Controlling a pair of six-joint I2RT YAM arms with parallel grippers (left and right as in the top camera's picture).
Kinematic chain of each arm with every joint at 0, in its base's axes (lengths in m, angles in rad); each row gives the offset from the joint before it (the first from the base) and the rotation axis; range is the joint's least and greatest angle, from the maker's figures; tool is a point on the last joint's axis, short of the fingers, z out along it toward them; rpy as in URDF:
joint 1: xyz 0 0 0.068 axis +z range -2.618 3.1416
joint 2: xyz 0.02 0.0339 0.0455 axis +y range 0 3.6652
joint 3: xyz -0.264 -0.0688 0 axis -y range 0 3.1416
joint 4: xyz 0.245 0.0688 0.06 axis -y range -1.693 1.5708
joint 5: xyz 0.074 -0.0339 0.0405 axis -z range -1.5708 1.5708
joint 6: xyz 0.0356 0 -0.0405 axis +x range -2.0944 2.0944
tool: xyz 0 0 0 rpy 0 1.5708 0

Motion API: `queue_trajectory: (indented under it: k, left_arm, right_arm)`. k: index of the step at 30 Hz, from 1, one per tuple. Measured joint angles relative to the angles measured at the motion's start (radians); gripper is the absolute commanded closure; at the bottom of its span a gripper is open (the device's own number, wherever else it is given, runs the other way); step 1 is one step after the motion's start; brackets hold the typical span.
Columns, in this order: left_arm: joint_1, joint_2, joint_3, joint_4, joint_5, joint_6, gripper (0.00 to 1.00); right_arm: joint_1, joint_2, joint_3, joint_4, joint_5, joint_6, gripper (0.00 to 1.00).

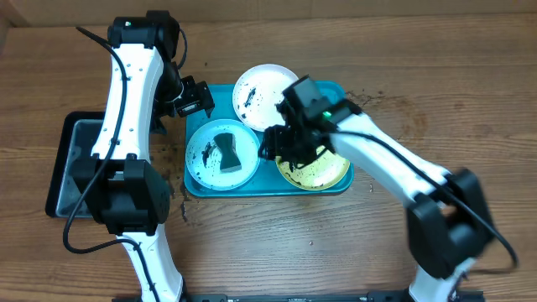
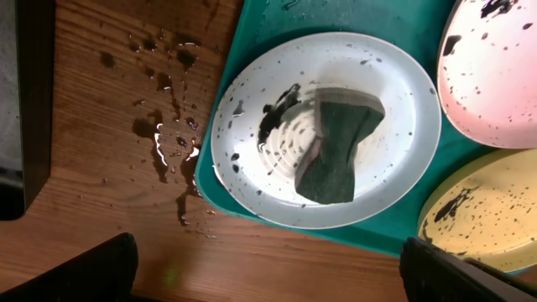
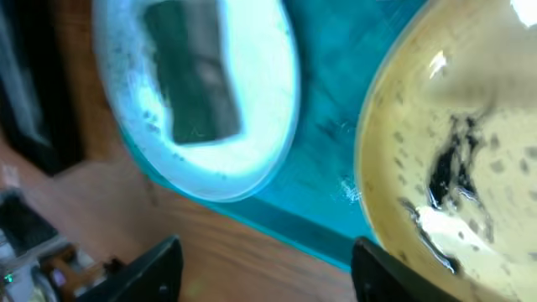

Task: Clean dirty plates on tray and stack at the side
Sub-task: 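Reach the right gripper to the light-blue plate rim and grip it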

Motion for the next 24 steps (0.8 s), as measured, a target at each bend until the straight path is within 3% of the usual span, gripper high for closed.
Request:
queue_trajectory:
  k: [2, 5, 6, 7, 8, 12, 19, 24]
  left_arm:
    - [-0.005, 0.0, 0.0, 0.003, 0.0, 0.0, 0.0]
    - [-0.013, 0.0, 0.0, 0.005, 0.0, 0.0, 0.0]
    - [-0.016, 0.0, 0.0, 0.004, 0.0, 0.0, 0.0]
    - [-0.019, 0.0, 0.0, 0.004, 0.0, 0.0, 0.0]
    - [-0.019, 0.0, 0.0, 0.004, 0.0, 0.0, 0.0]
    - [-0.024, 0.0, 0.0, 0.004, 0.0, 0.0, 0.05]
    - [-0.024, 0.0, 0.0, 0.004, -0.009, 0.003, 0.12]
    - [-0.024, 0.0, 0.0, 0.003, -0.016, 0.003, 0.15]
  right_arm:
    - [0.0, 0.059, 0.093, -0.098, 0.002, -0.02, 0.07]
    - [-0.001, 0.1, 0.188, -0.122, 0.008, -0.061, 0.03]
    - [0.0, 0.101, 0.203, -0.099, 0.008, -0.068, 0.05]
    - [0.0, 0.101, 0.212, -0.071, 0.007, -0.075, 0.18]
    - [0.002, 0.101, 0.216, -0.041, 0.01, -0.078, 0.23]
    - [0.028, 0.101, 0.22, 0.008, 0.099, -0.078, 0.24]
    - [0.09, 0.151, 0.22, 0.023, 0.258, -0.004, 0.55]
    - [0.091, 0.208, 0.22, 0.035, 0.298, 0.006, 0.55]
